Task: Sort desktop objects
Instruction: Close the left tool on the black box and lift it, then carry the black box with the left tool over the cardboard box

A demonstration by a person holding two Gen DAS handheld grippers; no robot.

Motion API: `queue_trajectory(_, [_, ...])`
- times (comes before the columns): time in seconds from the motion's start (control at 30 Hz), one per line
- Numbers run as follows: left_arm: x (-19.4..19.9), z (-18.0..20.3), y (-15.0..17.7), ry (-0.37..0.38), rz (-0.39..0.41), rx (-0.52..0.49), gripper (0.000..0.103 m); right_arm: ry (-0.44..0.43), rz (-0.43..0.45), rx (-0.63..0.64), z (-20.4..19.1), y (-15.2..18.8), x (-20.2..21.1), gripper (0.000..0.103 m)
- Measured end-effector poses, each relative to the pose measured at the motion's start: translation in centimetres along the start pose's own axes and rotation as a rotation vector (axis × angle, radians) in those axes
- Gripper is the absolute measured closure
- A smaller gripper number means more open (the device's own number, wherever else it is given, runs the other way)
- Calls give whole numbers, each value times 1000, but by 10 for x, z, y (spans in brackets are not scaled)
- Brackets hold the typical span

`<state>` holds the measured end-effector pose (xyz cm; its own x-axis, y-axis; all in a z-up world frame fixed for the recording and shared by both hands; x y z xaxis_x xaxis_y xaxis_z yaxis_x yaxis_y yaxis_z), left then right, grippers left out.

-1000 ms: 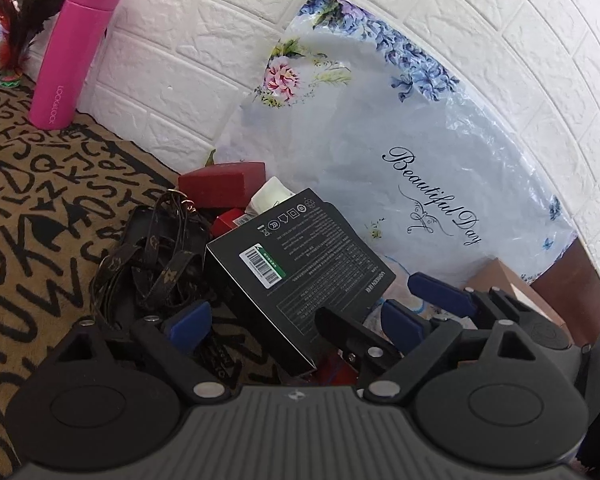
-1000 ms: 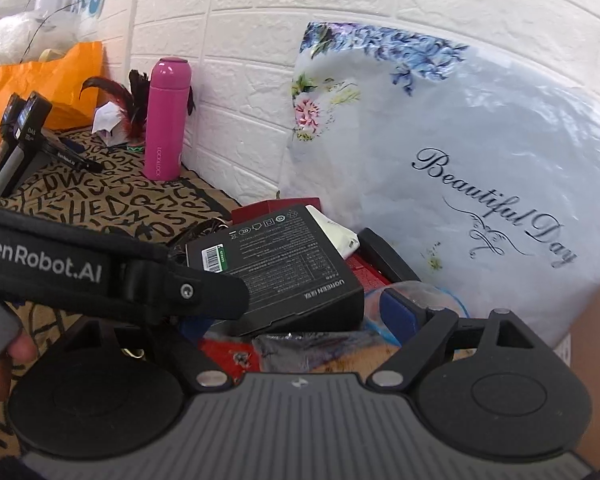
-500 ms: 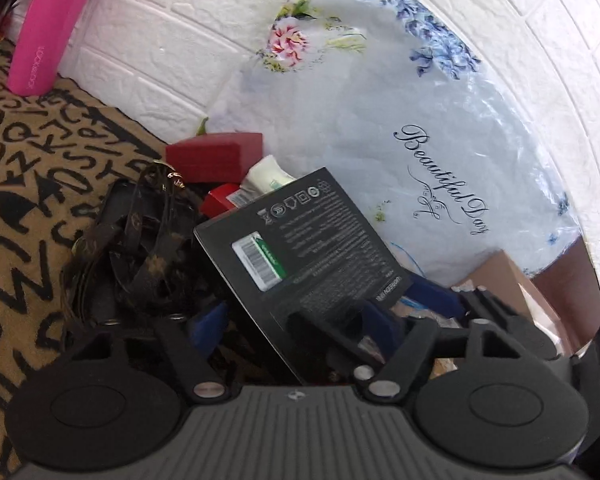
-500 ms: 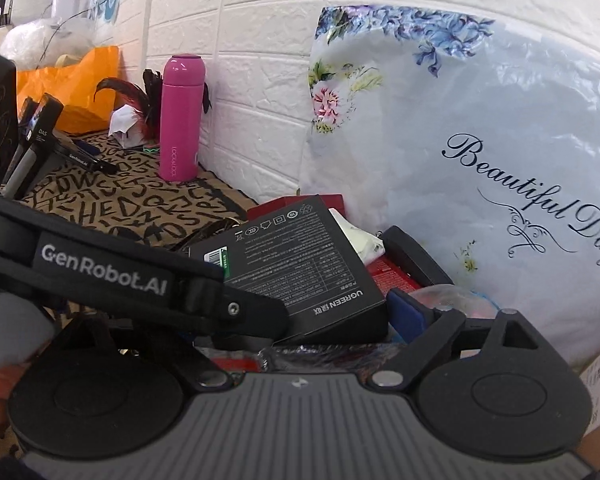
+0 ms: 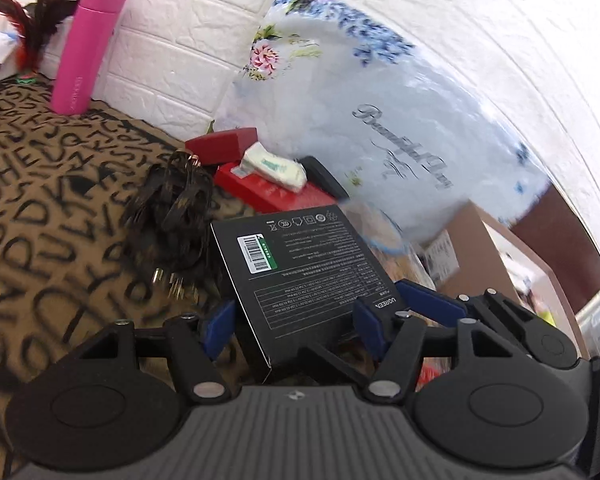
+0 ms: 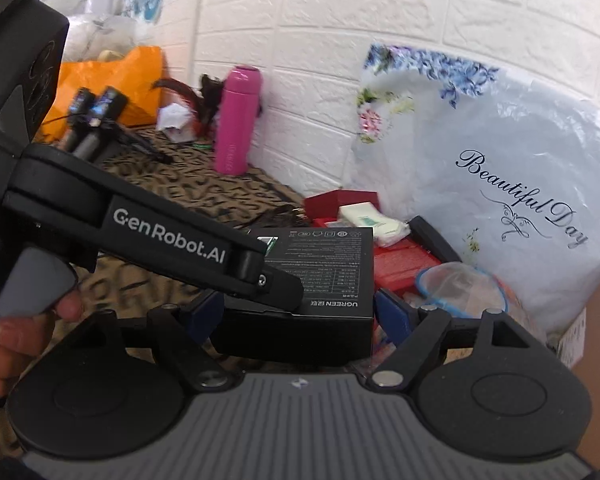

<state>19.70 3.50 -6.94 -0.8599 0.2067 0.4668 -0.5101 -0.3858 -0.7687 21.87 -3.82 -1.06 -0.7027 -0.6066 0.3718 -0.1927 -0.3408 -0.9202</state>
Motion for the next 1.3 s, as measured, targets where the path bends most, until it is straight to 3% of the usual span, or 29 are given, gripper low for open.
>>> queue_trajectory(0.27, [57, 23, 63, 20, -69, -65, 35, -35, -18, -72, -46, 41, 89, 22])
queue_trajectory(0.47, [69, 56, 110, 94, -161, -153, 35, -8, -67, -178, -57, 86, 161, 22])
queue_trajectory(0.6, [71, 68, 123, 135, -189, -142, 32, 30, -76, -191, -56, 108, 192, 23])
queue_trajectory(0.73, [71, 67, 124, 71, -177, -173, 28, 98, -74, -229, -40, 117, 201, 23])
queue_trajectory(0.93, [65, 65, 127, 50, -209, -179, 27, 101, -69, -212, -37, 125, 198, 23])
queue_trajectory(1.3, [58, 74, 134, 95, -228, -161, 28, 76, -84, -200, -40, 133, 178, 28])
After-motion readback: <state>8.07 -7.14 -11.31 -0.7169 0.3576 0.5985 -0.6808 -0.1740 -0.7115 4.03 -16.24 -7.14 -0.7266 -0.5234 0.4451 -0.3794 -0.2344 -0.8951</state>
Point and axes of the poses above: each gripper's, at about its wrist camera, not at the fingertips, and x roughly against the way its jaws point, z to its right, y to its underside, the point moved 9 cm from there along -x, roughly the way its jaws point, and after that the axes turned 7 degrees about z, right-handed, at the moved point
